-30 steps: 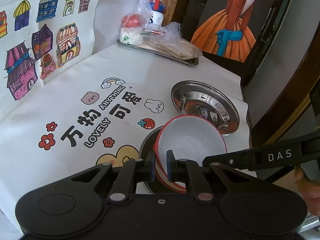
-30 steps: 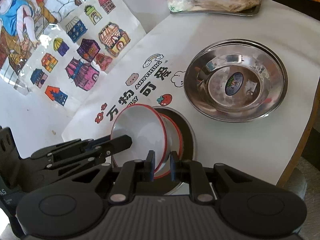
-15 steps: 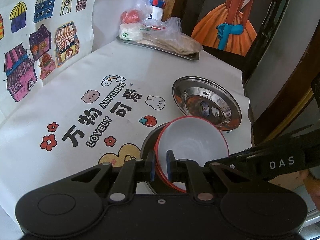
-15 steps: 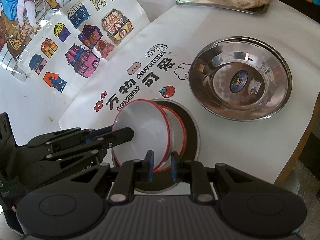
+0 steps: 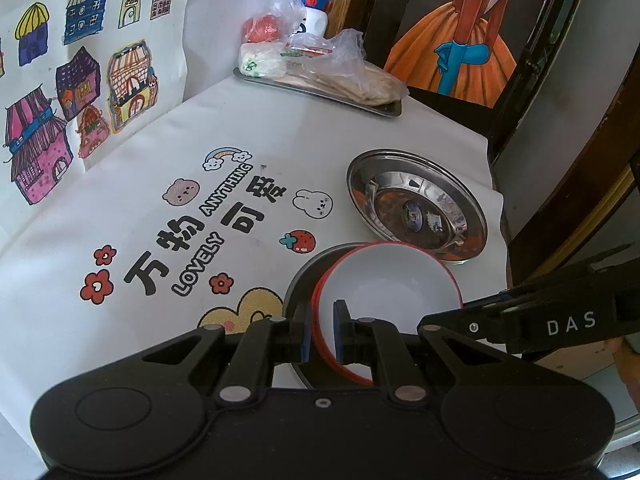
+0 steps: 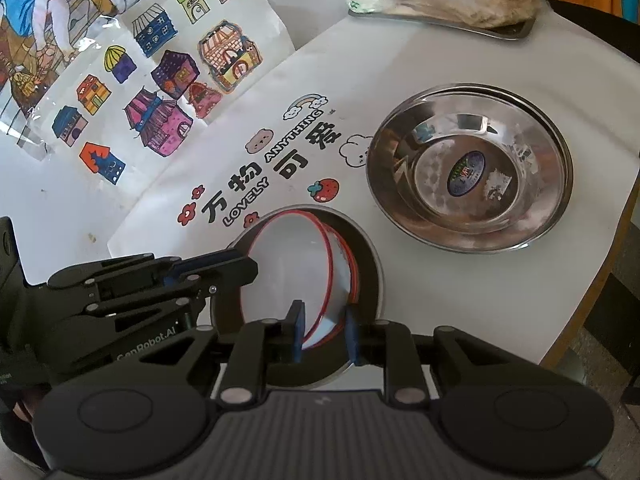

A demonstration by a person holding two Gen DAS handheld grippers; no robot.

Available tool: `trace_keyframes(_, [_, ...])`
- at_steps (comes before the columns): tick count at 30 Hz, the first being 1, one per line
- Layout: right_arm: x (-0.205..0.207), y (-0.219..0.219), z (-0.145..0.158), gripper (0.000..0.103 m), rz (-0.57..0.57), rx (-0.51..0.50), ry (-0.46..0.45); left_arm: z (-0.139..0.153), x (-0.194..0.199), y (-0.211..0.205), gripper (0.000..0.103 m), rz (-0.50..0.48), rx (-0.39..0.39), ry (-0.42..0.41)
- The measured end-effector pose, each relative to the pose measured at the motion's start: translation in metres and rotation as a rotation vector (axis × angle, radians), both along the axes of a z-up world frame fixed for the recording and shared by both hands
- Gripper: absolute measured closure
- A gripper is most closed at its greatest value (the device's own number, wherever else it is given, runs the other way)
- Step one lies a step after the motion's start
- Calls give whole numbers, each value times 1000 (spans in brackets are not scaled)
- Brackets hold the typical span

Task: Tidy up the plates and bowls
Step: 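Open both grippers to release the small white bowl inside the stack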

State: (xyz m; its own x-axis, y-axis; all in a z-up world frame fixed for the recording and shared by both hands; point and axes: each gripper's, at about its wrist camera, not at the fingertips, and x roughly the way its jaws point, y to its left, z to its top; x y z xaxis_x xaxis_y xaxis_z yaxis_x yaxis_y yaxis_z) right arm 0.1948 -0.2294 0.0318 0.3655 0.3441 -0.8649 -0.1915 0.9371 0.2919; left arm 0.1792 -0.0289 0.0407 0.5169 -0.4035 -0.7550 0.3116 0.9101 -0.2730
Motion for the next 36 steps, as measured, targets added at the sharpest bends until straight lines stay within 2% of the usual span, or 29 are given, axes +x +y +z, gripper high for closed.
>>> trace_keyframes(11, [3, -4, -1, 80, 12, 22, 4, 0, -1, 2, 89, 5, -15, 5])
trace_keyframes(18, [8, -11, -4, 79, -4, 68, 38, 1, -2, 4, 87, 13, -31, 9])
trace_keyframes(22, [7, -12, -2, 78, -3, 68, 20, 1, -1, 5, 87, 19, -33, 16])
trace_keyframes(27, [5, -13, 9, 78, 2, 38, -47, 1, -1, 8, 87, 27, -41, 18])
trace_keyframes(30, [5, -14, 13, 83, 6, 25, -77, 4, -1, 8, 86, 30, -46, 12])
trace_keyframes(36, [6, -15, 11, 89, 10, 33, -80, 9, -2, 10, 86, 40, -51, 0])
